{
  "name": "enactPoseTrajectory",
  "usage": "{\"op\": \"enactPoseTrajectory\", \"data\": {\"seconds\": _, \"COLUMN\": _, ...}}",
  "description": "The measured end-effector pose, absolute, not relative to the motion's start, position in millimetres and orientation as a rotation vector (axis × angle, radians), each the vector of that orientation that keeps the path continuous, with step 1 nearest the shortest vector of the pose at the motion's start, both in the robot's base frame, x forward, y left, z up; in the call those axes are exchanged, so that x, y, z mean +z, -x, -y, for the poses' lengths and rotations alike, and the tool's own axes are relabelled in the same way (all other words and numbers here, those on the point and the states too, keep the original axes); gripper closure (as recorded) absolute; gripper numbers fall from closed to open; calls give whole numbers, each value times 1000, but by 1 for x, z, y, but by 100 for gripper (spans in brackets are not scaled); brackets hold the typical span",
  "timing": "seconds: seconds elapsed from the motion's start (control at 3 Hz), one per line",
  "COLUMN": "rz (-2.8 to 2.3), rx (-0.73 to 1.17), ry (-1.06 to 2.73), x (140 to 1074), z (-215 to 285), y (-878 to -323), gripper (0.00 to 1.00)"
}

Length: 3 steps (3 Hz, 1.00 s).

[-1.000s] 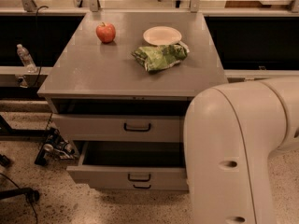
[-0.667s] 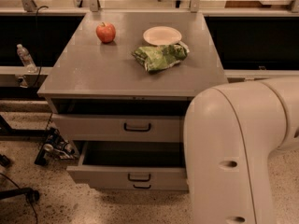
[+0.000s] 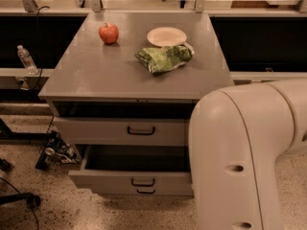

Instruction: Open middle drawer

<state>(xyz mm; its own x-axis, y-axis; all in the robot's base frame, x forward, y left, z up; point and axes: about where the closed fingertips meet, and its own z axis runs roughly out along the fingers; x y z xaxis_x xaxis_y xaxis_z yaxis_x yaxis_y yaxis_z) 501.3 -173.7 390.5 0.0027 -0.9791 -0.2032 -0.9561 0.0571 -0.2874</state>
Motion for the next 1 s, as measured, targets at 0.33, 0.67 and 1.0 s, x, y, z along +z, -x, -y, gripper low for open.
{"op": "enactPoseTrajectory", "data": {"seconds": 0.33, "rz": -1998, "rx": -93, "ry": 1943, "x": 390, "z": 174, "y": -501, "gripper": 62}}
{"op": "enactPoseTrajectory", "data": {"seconds": 0.67, "rz": -1998, "rx": -93, "ry": 1943, "x": 390, "z": 174, "y": -501, "gripper": 39}}
{"op": "enactPoseTrajectory", "data": {"seconds": 1.0, "rz": -1998, "rx": -93, "ry": 1943, "x": 390, "z": 174, "y": -501, "gripper": 15}}
